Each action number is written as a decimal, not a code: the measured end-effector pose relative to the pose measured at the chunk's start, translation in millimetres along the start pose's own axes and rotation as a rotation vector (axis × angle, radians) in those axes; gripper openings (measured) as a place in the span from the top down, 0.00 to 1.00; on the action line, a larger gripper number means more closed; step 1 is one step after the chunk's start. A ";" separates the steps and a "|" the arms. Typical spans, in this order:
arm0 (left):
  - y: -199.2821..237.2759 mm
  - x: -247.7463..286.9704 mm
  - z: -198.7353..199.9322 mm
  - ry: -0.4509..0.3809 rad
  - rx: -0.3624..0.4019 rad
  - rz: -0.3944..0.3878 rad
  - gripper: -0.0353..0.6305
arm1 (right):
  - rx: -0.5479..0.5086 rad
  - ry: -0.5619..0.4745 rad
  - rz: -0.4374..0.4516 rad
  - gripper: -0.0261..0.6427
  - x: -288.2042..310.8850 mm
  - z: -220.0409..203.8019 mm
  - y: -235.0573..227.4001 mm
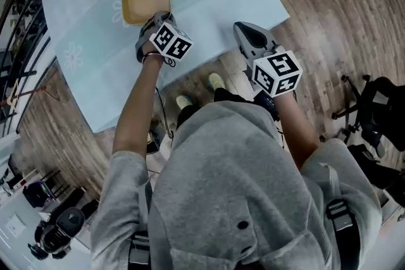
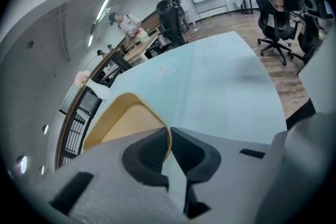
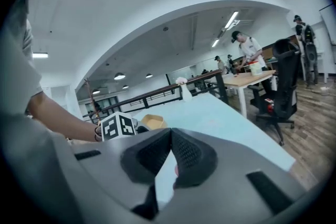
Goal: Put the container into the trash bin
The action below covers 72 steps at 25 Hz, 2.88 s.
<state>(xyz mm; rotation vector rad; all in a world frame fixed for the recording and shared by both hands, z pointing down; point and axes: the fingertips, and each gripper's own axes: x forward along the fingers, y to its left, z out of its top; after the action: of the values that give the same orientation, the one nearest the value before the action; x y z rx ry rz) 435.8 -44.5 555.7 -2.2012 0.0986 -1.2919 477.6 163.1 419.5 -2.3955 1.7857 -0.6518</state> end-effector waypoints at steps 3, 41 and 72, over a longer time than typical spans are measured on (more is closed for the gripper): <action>30.9 -18.9 -68.5 0.090 -0.117 0.068 0.90 | -0.041 0.044 0.154 0.92 50.3 4.0 40.0; -217.8 -305.8 -690.1 0.504 -0.841 0.071 0.90 | -0.479 0.548 1.089 0.92 158.6 -207.9 643.8; -298.6 -278.9 -728.0 0.360 -1.157 -0.081 0.67 | -0.609 0.648 1.046 0.92 145.4 -251.4 663.3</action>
<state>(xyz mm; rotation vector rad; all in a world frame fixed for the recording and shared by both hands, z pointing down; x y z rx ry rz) -374.2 -23.3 756.9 -2.8067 1.1579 -1.9648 -179.2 -135.7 480.4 -1.0310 3.4225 -0.8160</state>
